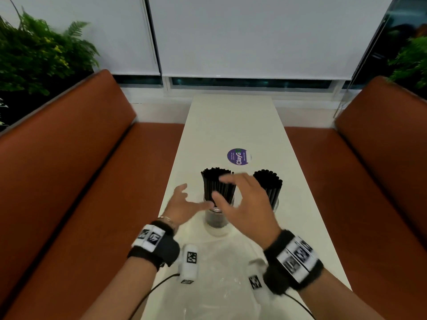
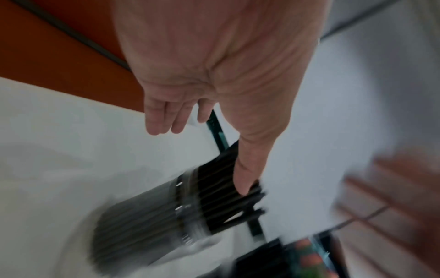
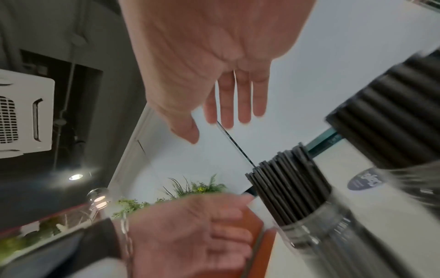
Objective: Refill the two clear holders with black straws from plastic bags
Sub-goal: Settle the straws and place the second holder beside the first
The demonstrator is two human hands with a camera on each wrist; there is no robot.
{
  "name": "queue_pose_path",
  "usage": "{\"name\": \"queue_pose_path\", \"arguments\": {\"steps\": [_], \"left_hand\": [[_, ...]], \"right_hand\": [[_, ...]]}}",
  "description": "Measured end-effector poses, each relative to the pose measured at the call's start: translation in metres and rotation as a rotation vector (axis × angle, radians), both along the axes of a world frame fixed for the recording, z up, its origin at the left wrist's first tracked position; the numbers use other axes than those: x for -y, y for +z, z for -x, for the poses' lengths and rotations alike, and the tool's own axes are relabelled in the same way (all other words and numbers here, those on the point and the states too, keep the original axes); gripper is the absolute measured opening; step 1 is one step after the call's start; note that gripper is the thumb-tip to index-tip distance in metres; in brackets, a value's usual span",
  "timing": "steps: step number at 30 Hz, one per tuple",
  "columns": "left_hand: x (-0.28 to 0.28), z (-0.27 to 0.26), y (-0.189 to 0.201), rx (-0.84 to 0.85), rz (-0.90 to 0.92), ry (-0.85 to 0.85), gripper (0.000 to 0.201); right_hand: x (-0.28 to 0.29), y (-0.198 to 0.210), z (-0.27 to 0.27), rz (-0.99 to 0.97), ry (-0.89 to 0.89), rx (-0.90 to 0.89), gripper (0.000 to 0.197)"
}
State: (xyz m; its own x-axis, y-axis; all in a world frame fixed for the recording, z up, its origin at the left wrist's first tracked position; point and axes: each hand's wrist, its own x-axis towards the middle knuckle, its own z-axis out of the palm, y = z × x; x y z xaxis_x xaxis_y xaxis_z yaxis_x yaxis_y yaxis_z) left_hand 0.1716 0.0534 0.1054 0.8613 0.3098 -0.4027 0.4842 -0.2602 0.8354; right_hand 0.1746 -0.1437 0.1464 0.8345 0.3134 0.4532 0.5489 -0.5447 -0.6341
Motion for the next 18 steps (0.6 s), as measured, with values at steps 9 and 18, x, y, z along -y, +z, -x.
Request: {"name": "queue_pose_path", "arguments": {"steps": [9, 18], "left_hand": [[-0.034, 0.171, 0.038, -0.121, -0.284, 0.249, 0.061], [0.039, 0.255, -0.049, -0.284, 0.108, 0.273, 0.048]], "right_hand": [[0.103, -0.099, 0.086, 0.147, -0.219, -0.96, 0.088], [0.109, -0.129, 0.115, -0.191, -0.042, -1.265, 0.03]]}}
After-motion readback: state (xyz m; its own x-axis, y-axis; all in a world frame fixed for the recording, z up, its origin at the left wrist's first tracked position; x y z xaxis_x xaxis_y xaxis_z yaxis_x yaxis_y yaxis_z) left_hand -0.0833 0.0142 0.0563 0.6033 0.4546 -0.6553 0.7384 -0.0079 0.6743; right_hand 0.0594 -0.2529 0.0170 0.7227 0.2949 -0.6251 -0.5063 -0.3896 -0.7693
